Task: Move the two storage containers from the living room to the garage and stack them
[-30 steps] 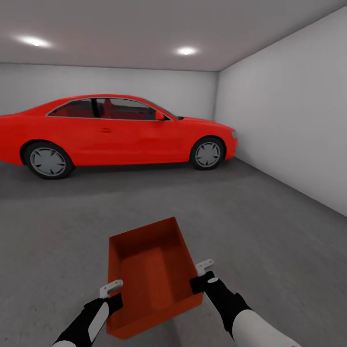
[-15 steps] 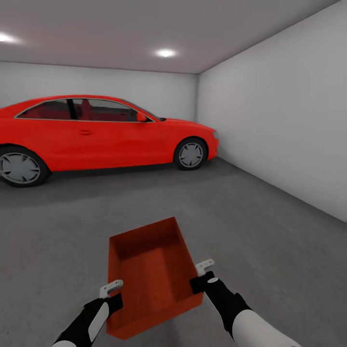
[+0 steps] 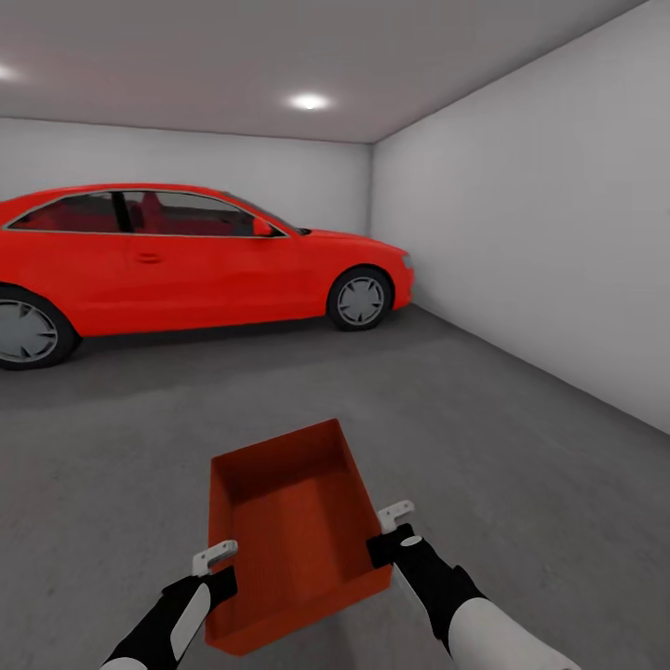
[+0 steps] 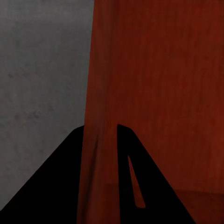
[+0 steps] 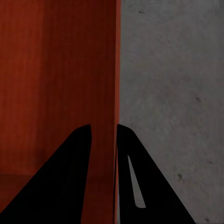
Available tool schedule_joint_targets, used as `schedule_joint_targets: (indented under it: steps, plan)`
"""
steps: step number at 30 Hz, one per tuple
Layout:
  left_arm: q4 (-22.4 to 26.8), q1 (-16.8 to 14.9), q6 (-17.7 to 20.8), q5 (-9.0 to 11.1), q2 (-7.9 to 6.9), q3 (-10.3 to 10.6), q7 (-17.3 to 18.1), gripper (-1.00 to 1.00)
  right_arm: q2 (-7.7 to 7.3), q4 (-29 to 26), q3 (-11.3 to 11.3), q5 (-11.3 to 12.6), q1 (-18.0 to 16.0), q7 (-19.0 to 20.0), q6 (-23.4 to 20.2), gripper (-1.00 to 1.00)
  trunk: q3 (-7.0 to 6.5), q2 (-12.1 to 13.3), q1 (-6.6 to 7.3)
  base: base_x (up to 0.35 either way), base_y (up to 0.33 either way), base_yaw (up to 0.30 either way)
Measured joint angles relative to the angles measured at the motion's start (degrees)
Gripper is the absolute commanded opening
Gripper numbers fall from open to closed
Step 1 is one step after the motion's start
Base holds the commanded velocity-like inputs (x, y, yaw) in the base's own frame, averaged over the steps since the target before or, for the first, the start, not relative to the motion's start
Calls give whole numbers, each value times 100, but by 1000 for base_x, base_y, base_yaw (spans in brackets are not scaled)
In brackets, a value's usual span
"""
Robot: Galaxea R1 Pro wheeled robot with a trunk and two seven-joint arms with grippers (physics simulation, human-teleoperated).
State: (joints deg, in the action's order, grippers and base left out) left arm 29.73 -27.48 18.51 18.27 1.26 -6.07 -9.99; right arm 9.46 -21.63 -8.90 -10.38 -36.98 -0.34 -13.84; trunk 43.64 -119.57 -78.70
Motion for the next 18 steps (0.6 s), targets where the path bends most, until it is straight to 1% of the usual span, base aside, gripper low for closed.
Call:
schedule_joint_targets:
  steps: [2, 5, 15, 18]
  plan:
    - [-1, 0, 0, 1, -1, 0, 1, -100, 0, 0, 1, -2, 0, 0, 0, -100, 0, 0, 0, 282, 25, 0]
    - [-1, 0, -1, 2, -1, 0, 2, -100, 1, 0, 1, -1, 0, 0, 0, -100, 0, 0, -2, 108, 9, 0]
    - [1, 0, 3, -1, -1, -1, 2, -100, 1, 0, 3, -2, 0, 1, -1, -100, 0, 0, -3, 10, 1, 0]
    - [7, -1, 12, -36, 5, -16, 9, -100, -1, 1, 5, -1, 0, 1, 0, -100, 0, 0, -3, 0, 0, 0]
